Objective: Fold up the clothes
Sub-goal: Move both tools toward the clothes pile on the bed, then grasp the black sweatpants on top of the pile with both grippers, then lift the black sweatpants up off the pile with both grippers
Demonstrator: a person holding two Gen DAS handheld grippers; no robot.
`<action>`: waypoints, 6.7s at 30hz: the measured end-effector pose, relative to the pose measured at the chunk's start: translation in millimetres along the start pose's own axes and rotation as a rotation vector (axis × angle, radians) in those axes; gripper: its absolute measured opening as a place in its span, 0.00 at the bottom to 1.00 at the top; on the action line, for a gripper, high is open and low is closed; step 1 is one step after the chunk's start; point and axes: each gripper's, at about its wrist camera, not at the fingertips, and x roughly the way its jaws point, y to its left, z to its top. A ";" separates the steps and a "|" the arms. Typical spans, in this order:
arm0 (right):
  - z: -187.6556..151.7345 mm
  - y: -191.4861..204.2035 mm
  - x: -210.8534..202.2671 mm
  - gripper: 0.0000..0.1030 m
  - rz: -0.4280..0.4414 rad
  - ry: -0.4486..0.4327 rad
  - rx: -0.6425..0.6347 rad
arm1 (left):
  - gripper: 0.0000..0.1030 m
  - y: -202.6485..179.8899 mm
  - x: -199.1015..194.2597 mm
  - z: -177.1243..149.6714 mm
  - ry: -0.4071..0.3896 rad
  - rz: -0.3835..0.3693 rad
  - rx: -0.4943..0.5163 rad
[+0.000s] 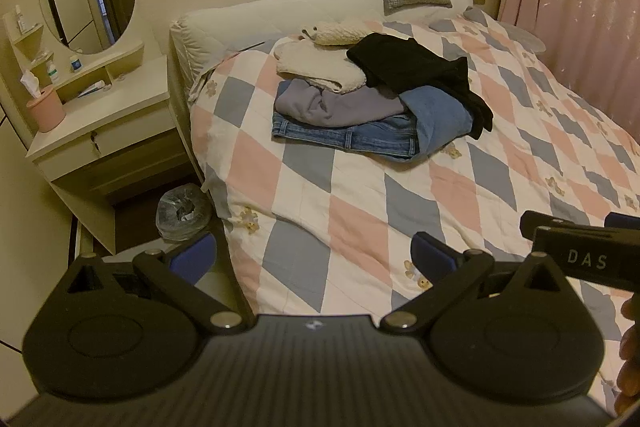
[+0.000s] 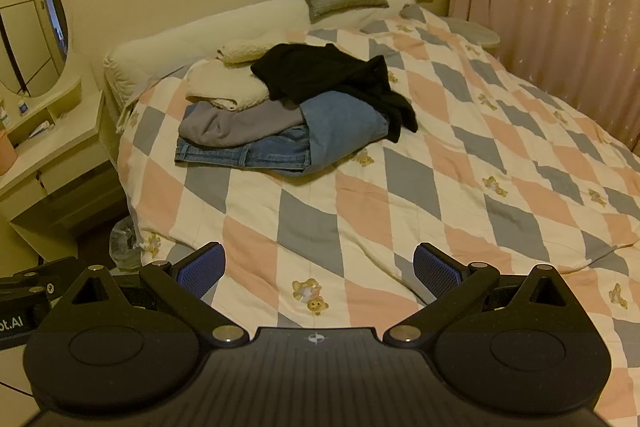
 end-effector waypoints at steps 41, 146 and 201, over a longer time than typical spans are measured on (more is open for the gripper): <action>4.4 -5.8 -12.6 1.00 0.008 -0.045 0.031 | 0.99 -7.0 -4.0 5.8 -0.003 -0.049 0.052; 293.4 16.2 512.9 0.21 0.015 -0.320 -0.527 | 0.78 -48.7 610.0 290.7 0.095 -0.567 0.247; 261.9 -64.1 202.4 0.03 -0.306 -0.560 -0.055 | 0.09 -100.5 384.8 359.0 -0.587 -0.420 0.411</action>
